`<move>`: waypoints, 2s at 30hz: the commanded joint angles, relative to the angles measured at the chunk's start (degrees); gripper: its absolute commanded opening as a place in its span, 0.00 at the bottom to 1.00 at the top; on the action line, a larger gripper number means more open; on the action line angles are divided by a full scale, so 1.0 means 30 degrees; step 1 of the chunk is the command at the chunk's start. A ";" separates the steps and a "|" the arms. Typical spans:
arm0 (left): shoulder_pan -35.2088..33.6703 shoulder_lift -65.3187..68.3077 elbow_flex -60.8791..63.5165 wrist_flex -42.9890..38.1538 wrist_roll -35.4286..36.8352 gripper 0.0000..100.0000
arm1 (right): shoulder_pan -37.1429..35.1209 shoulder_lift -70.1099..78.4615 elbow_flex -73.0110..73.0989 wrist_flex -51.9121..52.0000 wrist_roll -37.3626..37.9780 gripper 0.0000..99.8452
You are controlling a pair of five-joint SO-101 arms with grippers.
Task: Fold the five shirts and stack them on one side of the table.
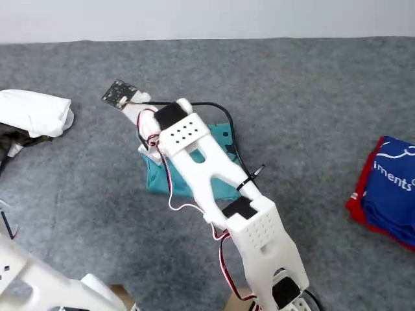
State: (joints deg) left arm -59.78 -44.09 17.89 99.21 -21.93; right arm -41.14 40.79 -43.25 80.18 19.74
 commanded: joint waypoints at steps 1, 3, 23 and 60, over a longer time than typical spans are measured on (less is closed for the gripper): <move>-0.0029 -0.0381 -0.0044 -0.0147 -0.0088 0.00 | -0.0571 -0.0982 -0.0469 -0.0366 0.0088 0.25; -0.0029 -0.0381 0.0103 -0.0176 -0.0088 0.00 | -0.0864 -0.1538 -0.0469 -0.0366 0.0147 0.25; 0.0088 -0.0381 0.0513 -0.0234 -0.0029 0.00 | 0.4059 -0.1685 -0.0352 0.3824 0.2608 0.01; 0.0088 -0.0381 0.0571 -0.0234 0.0000 0.00 | 0.1304 -0.3414 -0.0322 0.5172 0.2637 0.01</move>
State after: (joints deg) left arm -59.78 -44.09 19.82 99.21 -21.93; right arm -38.07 34.64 -43.25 95.91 27.21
